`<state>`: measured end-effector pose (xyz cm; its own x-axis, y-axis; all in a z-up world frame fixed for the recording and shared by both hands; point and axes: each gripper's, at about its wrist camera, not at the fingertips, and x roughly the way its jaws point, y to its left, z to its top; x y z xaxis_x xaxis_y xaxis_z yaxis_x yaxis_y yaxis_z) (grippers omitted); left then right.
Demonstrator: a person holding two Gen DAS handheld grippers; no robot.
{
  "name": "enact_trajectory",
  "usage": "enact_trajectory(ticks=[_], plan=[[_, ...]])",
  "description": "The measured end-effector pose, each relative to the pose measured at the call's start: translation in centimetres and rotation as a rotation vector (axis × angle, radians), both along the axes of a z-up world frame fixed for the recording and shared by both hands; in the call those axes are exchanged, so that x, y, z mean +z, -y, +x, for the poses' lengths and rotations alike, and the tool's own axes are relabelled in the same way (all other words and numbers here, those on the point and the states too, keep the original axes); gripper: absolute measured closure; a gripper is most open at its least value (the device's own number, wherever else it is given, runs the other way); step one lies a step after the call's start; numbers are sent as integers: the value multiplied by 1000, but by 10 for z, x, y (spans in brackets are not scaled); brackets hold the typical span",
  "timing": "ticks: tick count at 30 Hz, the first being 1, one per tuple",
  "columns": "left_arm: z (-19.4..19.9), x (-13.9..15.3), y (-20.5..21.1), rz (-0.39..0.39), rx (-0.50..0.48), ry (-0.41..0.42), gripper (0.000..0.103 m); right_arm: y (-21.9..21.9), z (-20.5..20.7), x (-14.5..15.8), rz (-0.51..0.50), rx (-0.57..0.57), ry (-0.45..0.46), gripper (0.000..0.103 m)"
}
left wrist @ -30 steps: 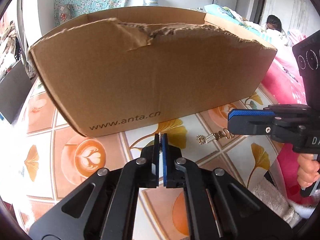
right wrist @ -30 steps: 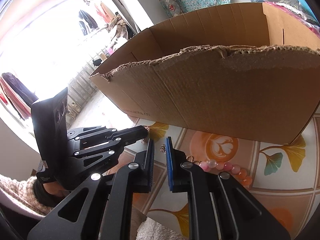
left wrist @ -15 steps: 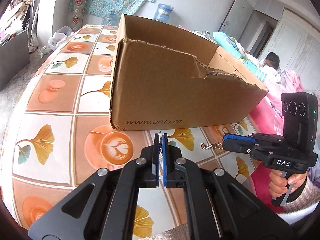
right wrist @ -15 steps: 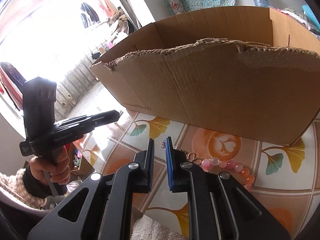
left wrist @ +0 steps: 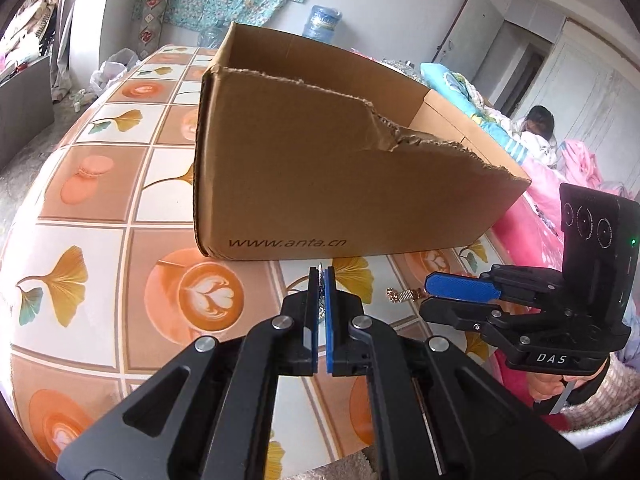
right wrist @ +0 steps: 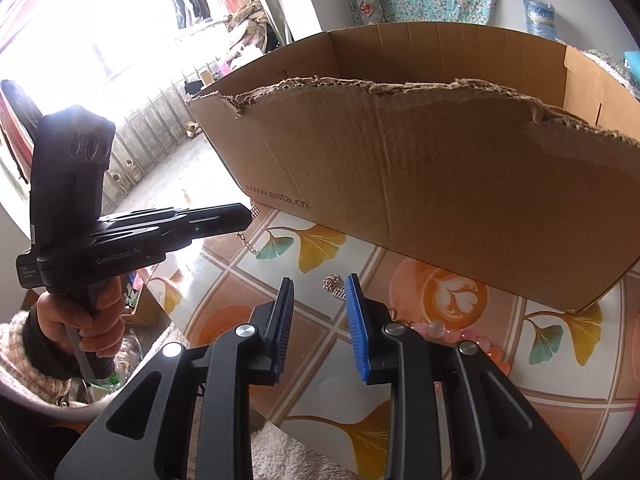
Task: Organize jewelry
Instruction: 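Carry the gold earring into the box with the right tool and release it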
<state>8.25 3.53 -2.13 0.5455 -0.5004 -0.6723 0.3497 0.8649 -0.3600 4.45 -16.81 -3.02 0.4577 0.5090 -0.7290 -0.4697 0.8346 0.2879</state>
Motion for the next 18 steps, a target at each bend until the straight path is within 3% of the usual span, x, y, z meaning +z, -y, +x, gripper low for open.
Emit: enact_trajectory(ticks=[7, 18], plan=[[1, -4, -5, 12, 8, 0, 101, -17, 11, -4, -48, 62, -34, 76], [1, -7, -11, 1, 16, -7, 101, -6, 21, 1, -106, -13, -27, 77]])
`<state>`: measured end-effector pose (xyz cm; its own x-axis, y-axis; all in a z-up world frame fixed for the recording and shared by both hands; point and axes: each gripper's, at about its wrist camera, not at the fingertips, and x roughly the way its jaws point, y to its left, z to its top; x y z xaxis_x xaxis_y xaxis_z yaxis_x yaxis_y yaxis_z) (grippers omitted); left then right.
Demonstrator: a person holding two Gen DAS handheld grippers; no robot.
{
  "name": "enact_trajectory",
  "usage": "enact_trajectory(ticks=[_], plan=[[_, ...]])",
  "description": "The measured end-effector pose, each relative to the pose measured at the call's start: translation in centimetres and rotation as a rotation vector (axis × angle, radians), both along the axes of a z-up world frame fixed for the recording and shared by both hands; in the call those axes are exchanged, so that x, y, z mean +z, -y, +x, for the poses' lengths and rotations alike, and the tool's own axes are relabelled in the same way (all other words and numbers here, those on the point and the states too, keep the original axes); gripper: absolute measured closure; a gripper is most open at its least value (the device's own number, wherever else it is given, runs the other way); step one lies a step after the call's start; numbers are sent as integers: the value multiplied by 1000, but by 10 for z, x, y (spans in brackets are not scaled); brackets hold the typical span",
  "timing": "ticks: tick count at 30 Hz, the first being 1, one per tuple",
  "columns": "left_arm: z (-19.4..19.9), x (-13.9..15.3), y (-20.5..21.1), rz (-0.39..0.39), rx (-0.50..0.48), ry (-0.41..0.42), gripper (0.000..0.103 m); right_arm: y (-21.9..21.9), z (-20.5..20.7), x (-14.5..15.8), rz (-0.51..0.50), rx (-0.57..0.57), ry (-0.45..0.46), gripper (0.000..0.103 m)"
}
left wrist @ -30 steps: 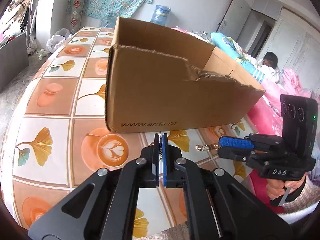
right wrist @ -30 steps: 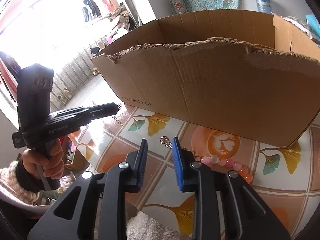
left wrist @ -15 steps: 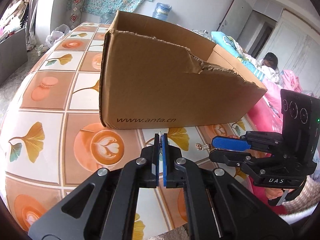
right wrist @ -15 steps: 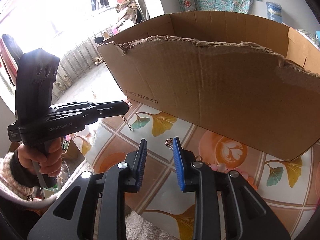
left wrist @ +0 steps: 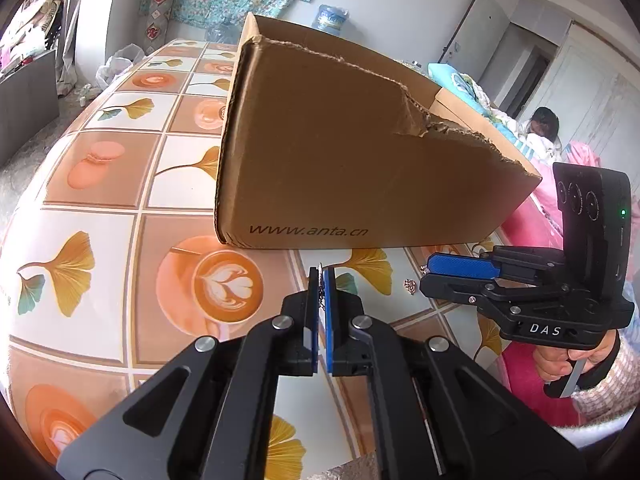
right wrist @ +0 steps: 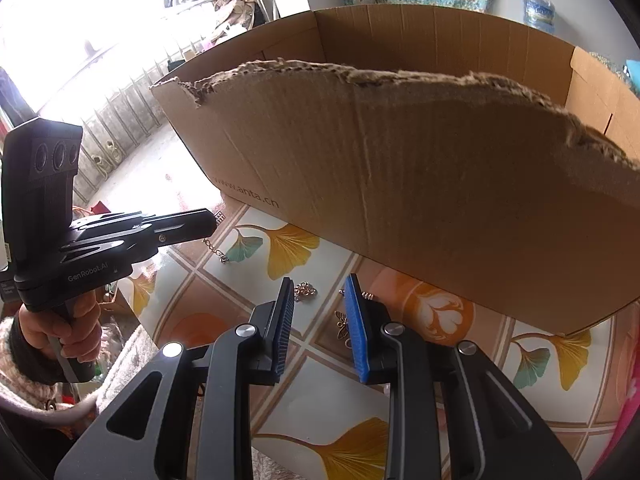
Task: Organize jewelry
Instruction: 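Carry the gold earring into the box with the right tool and release it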
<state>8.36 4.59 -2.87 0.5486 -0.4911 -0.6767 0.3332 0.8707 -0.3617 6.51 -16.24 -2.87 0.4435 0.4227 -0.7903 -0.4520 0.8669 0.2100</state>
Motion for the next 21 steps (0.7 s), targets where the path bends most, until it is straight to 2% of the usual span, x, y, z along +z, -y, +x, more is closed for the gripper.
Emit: enact_trajectory(ticks=[4, 8, 14, 17, 21], plan=[[-1, 1, -1, -2, 4, 6, 101, -16, -7, 9, -35, 49, 44, 78], [-3, 3, -1, 0, 5, 17, 101, -22, -7, 3, -85, 67, 39, 90], [-5, 3, 0, 4, 2, 25, 101, -25, -12, 3, -146, 79, 74, 99], [-5, 3, 1, 7, -2, 28, 101, -22, -12, 5, -118, 68, 62, 101], [-8, 7, 1, 9, -6, 41, 101, -2, -3, 19, 16, 29, 43, 101]])
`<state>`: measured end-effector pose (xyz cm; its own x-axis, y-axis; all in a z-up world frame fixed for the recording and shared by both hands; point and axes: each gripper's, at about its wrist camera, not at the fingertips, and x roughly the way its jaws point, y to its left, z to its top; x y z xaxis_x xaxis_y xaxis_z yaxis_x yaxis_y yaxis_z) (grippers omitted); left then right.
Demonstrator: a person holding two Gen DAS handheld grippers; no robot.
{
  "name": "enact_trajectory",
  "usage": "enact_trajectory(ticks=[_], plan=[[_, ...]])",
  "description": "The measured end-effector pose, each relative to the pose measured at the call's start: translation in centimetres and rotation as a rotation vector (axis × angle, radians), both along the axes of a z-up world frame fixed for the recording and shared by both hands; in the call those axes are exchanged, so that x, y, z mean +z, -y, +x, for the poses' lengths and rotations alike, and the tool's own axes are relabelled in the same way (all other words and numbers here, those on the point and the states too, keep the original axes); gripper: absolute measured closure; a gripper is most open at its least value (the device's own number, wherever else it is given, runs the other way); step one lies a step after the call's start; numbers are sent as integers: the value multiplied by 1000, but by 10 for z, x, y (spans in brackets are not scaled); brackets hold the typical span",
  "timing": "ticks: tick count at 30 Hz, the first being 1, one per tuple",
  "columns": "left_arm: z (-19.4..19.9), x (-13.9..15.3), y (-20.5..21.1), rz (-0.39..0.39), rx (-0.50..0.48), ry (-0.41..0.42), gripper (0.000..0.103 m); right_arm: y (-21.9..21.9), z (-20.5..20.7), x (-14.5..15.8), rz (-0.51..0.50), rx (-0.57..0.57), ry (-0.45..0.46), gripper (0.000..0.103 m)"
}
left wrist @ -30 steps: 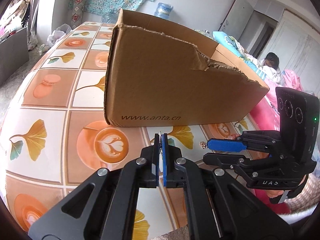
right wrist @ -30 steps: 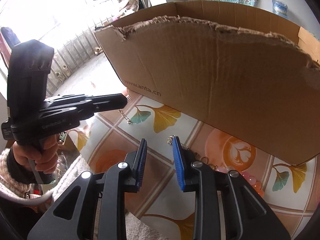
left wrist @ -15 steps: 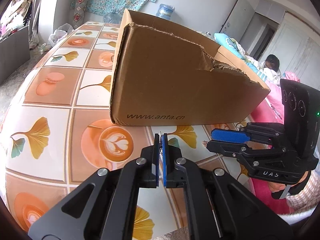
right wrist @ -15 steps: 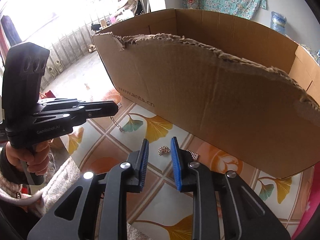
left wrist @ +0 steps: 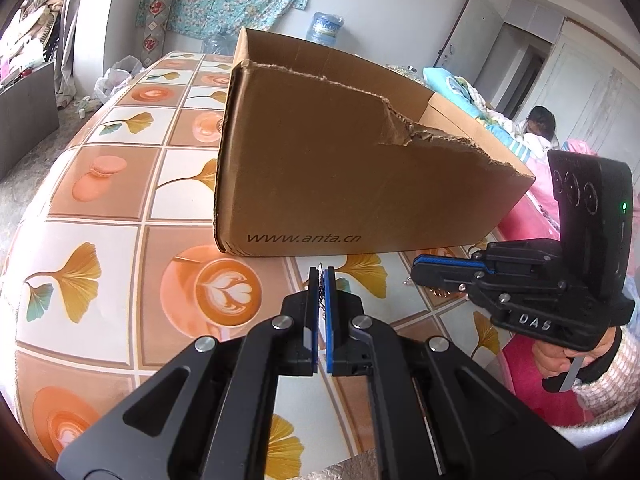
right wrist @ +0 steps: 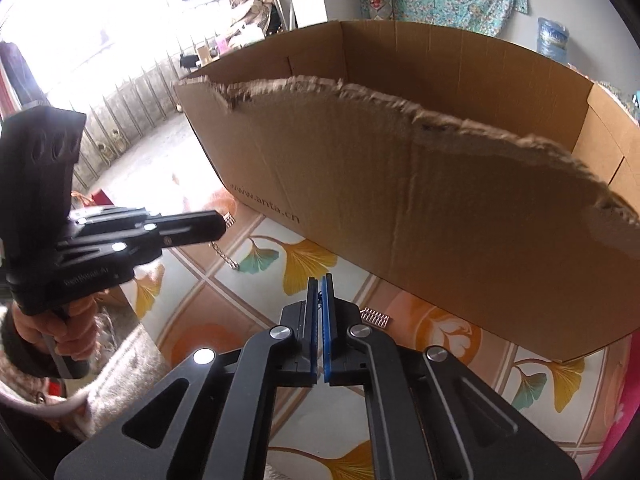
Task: Organize jewelry
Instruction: 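Carry the gold earring into the box with the right tool and release it, then move the open right tool back to the gold pieces on the table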
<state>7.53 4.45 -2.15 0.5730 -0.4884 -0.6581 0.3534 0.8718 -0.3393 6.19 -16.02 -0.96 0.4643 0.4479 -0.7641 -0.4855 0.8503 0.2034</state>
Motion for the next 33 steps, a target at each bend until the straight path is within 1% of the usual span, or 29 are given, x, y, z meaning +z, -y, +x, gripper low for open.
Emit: enact_trajectory(ticks=[5, 8, 9, 14, 16, 18, 20, 23, 26, 29, 33], plan=[[-6, 10, -3, -3, 9, 18, 101, 25, -2, 24, 152, -29, -8, 101], [-13, 23, -5, -13, 2, 49, 101, 32, -4, 38, 225, -39, -3, 101], [-17, 30, -6, -21, -4, 63, 101, 29, -5, 42, 242, -39, 5, 101], [-29, 74, -6, -82, -58, 167, 101, 31, -4, 76, 297, -35, 78, 101], [-26, 93, -3, -95, -87, 204, 101, 35, 0, 91, 302, -38, 113, 101], [-16, 106, 4, -98, -113, 224, 101, 38, 5, 104, 296, -50, 145, 101], [2, 113, 14, -91, -138, 211, 101, 43, 16, 111, 283, -71, 164, 101], [30, 113, 32, -75, -173, 177, 101, 51, 40, 112, 246, -113, 149, 101], [63, 102, 52, -69, -208, 84, 101, 61, 68, 105, 197, -157, 90, 101], [95, 86, 72, -22, -214, -7, 101, 69, 99, 93, 175, -186, 20, 101], [124, 76, 89, -8, -213, -63, 101, 75, 130, 79, 138, -216, -26, 101]])
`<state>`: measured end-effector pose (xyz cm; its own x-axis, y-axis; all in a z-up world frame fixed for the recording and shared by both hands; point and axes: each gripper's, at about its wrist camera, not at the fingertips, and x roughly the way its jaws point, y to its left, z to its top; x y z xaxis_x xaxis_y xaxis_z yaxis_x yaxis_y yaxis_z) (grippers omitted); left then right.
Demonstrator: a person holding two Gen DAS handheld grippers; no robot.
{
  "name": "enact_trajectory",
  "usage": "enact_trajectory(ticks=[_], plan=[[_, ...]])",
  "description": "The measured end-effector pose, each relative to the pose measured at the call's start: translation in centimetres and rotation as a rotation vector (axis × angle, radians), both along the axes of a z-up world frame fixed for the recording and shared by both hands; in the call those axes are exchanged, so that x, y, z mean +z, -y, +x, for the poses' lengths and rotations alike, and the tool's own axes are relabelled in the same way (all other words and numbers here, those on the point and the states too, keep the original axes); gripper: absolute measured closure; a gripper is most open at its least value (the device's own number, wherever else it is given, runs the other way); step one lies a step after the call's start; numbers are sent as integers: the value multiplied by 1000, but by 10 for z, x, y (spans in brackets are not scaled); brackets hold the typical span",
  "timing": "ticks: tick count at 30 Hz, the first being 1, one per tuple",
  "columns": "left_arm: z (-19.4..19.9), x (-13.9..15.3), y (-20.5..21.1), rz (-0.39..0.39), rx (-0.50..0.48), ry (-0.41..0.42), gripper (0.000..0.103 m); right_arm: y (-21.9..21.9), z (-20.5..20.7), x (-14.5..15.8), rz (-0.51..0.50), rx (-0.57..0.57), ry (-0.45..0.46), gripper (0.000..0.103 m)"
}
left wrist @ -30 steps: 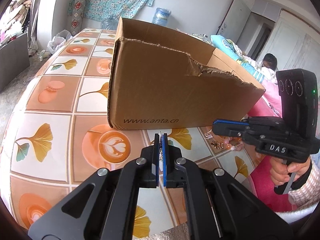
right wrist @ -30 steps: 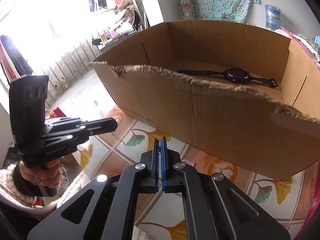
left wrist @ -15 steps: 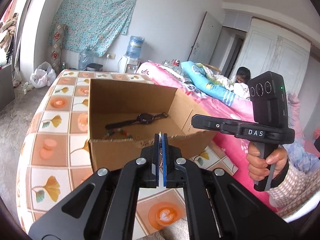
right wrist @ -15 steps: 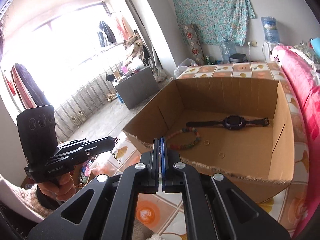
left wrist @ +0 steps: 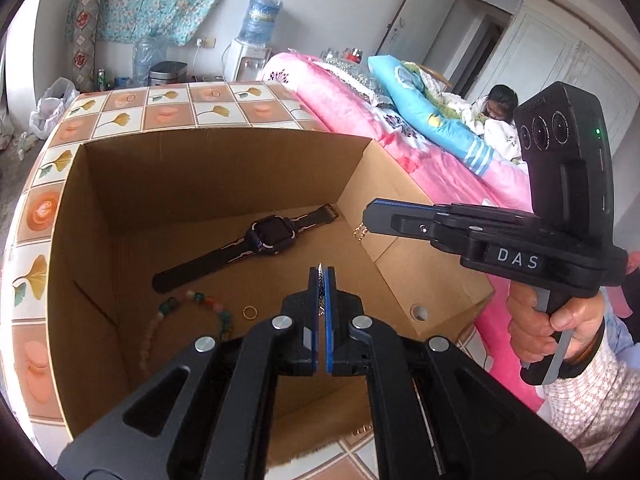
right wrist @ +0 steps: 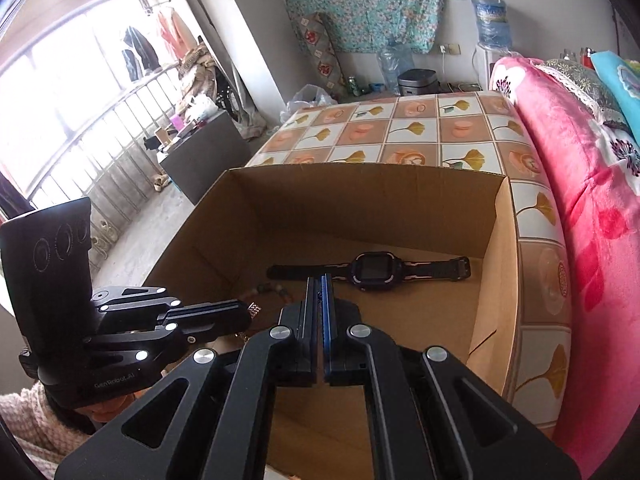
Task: Organize jewelry
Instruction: 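Move the open right tool back to the gold pieces on the table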
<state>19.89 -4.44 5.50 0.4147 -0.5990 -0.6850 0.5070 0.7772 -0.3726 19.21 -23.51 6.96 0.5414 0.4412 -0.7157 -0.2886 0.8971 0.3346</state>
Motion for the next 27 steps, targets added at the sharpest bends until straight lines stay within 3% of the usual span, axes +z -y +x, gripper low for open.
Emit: enact_trajectory(ticks=[4, 7, 10, 18, 24, 25, 27], plan=[[17, -4, 13, -16, 26, -46, 101, 5, 20, -7, -13, -24, -24, 101], [28, -6, 16, -21, 58, -58, 93, 8, 25, -9, -1, -37, -33, 99], [30, -7, 16, -43, 66, -59, 91, 12, 27, -12, 15, -39, -35, 99], [26, 9, 7, -72, 122, 17, 91, 25, 17, -5, 54, -62, 4, 99], [-9, 36, -13, -89, 134, 136, 91, 29, -15, 22, 111, -38, 115, 99], [-17, 40, -17, -85, 133, 156, 91, 29, -25, 27, 120, -29, 139, 97], [-40, 45, -27, -78, 127, 199, 86, 28, -48, 34, 142, -9, 183, 76]])
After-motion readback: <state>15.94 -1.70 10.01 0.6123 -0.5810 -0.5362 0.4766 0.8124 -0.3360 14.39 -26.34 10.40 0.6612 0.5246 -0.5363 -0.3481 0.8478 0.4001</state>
